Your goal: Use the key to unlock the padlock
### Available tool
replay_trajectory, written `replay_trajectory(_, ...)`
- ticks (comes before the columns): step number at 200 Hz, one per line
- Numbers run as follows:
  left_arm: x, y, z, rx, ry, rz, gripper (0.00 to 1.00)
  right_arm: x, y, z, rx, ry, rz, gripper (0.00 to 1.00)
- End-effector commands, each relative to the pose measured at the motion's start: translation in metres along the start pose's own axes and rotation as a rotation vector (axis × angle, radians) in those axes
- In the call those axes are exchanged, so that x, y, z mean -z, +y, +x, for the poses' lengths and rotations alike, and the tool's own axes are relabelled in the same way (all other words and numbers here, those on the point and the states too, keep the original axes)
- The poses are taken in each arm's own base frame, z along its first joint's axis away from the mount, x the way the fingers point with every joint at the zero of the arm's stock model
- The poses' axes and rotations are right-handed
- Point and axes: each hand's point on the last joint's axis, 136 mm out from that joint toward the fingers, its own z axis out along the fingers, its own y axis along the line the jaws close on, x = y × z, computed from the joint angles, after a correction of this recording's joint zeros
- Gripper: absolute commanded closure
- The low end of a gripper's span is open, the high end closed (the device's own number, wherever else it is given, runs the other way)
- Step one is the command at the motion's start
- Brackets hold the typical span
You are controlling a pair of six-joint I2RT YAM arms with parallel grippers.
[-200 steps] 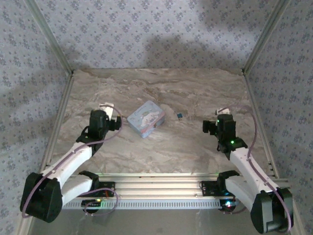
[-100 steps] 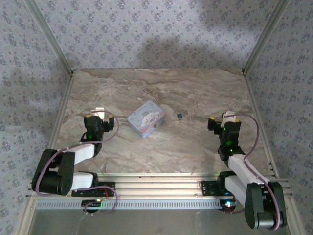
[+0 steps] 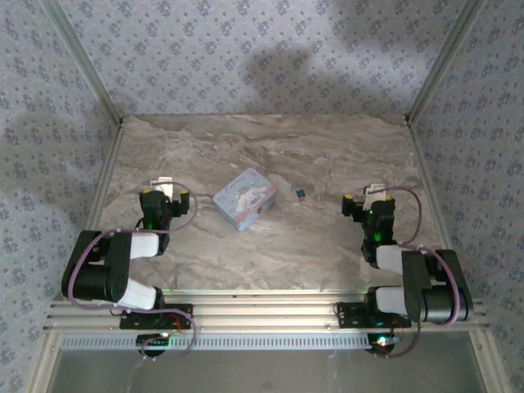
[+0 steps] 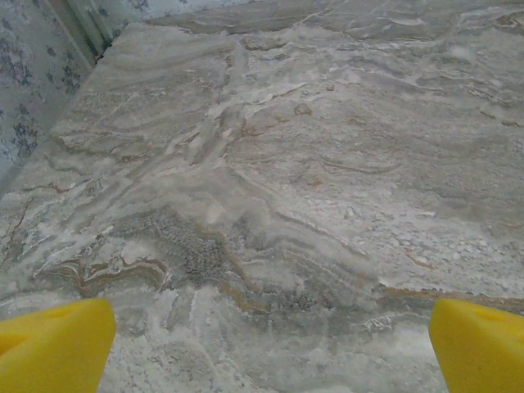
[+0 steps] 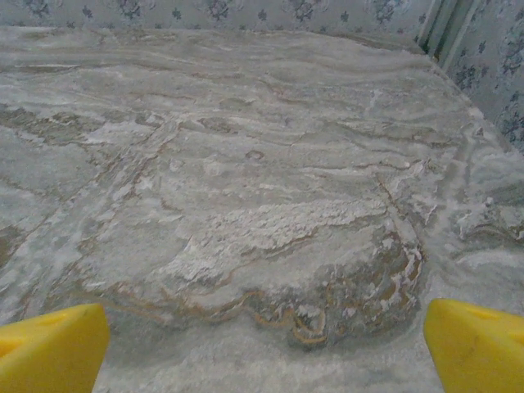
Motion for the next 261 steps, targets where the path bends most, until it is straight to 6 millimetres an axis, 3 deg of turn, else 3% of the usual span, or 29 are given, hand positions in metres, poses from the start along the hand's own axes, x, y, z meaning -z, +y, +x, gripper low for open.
replay_trajectory(1, -0.011, 0.006, -0.017, 0.072, -0.057, 0.022, 0.02, -0.012, -0.004, -0.021, 0.000, -0.084, 0.011, 0.00)
replay_trajectory(19, -0.017, 0.004, -0.015, 0.083, -0.044, 0.058, 0.02, -0.021, -0.007, -0.009, -0.007, -0.068, 0.029, 0.00)
replay_trajectory(53, -0.020, 0.003, -0.013, 0.094, -0.025, 0.086, 0.02, -0.041, -0.025, -0.009, -0.042, 0.025, 0.134, 0.00)
replay_trajectory(261, -0.020, 0.003, -0.013, 0.098, -0.023, 0.091, 0.02, -0.041, -0.018, -0.008, -0.023, 0.036, 0.103, 0.00)
